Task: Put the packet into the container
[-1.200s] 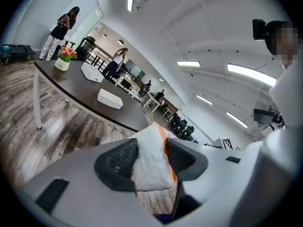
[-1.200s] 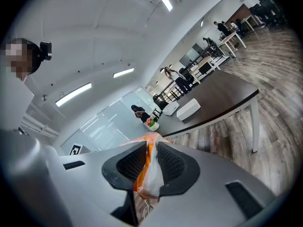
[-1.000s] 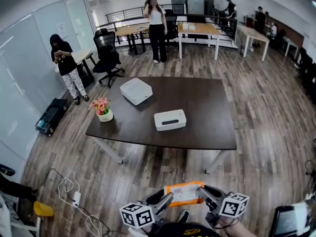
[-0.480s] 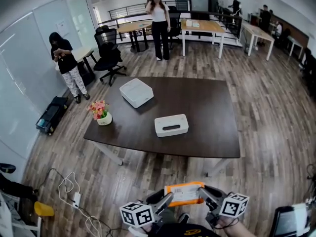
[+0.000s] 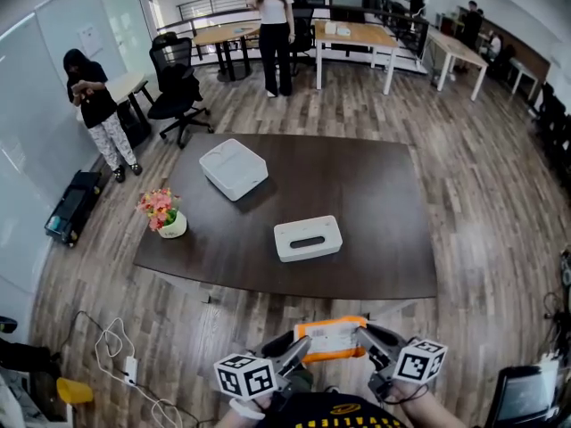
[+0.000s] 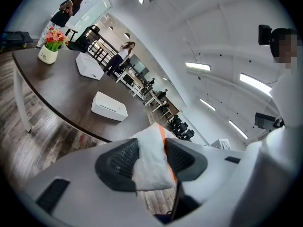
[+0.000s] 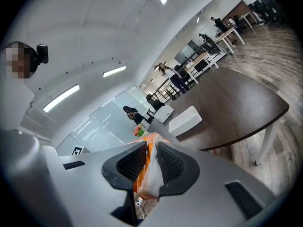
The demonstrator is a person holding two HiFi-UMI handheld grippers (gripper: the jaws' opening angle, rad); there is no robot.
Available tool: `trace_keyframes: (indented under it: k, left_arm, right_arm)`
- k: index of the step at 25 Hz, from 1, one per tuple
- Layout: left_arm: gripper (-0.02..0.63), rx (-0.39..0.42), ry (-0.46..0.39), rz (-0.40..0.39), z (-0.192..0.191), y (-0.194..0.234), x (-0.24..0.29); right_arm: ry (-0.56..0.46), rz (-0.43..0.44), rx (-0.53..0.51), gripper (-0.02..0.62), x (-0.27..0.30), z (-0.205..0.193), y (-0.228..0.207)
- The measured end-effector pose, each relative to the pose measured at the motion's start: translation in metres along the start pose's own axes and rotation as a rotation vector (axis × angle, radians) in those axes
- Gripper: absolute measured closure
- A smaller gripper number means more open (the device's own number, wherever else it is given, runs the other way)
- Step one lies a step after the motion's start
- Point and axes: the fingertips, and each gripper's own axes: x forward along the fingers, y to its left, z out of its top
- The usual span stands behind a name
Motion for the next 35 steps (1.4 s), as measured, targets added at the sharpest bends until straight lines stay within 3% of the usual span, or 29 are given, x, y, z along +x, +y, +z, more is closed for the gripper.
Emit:
trace_keyframes:
  k: [8,17,24,35]
  left_arm:
    - [0.419,-0.016,0.001,-0.031,0.059,0.037,0.012]
    - [0.419,-0.064,-0.003,-0.037,0.087,0.067,0.032]
    - [0.419,-0.089,-0.010,0.015,0.113,0.090,0.055]
    - [0.420,-0.107,-0.031,0.114,0.163,0.126,0.131]
  right_arm:
    - [-0.003,-0.040,-0.014,0.520,0.059,0.034,0.009]
    - [0.026,-0.060,-0.012,0.520,0.098,0.055,-0.003]
    - [0.061,-0.048,0.038,0.520,0.131,0.072,-0.031]
    - [0.140,0.020,0.054,0.520,0.199,0.135,-0.090]
